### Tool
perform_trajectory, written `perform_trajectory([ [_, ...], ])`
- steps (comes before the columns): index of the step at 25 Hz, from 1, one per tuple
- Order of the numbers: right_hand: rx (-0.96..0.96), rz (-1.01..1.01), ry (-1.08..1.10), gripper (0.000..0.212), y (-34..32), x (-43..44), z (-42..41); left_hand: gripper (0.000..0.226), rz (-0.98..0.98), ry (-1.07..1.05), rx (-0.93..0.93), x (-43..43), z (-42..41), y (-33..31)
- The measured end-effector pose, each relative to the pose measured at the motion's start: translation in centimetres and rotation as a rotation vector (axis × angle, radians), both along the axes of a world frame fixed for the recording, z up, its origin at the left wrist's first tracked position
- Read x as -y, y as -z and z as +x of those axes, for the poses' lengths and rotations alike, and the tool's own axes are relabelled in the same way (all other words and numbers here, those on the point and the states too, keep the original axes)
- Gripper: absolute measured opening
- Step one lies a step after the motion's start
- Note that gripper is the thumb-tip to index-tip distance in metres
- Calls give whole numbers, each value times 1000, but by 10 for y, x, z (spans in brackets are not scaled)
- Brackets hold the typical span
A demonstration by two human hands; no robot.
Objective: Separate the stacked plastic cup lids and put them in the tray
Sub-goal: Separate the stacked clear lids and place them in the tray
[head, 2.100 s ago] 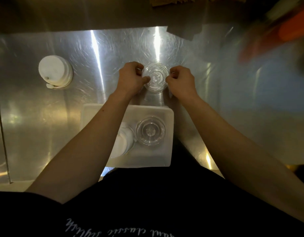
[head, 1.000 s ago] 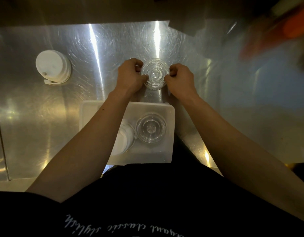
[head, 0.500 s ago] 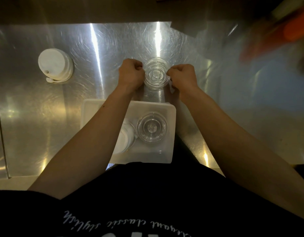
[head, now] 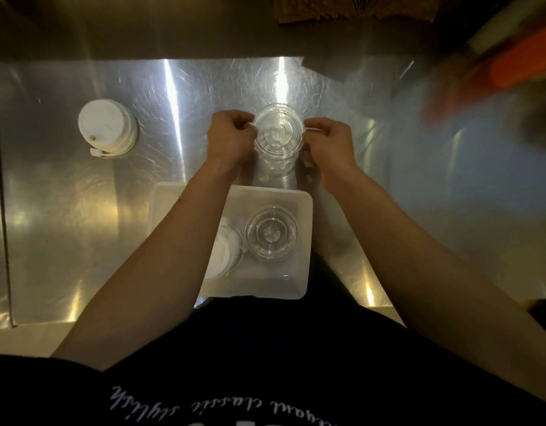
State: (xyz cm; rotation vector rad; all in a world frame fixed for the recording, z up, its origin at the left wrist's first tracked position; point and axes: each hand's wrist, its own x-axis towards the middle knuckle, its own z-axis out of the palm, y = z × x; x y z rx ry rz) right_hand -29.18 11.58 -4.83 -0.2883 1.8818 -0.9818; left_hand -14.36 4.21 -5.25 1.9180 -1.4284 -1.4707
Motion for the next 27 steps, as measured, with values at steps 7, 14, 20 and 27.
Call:
perform_trajectory([
  [7, -59, -140, -20, 21, -23, -15, -1, 29, -36, -36, -135, -19, 11, -32],
  [14, -78, -265, 18, 24, -45, -47, 10, 29, -126, -25, -239, -52, 23, -75],
  [20, -81, -296, 16, 27, -59, -77, 20, 28, -144, -48, -275, -90, 35, -92],
  [27, -100, -287, -10, 23, -65, -109, 41, 29, -160, -70, -277, -122, 57, -86],
])
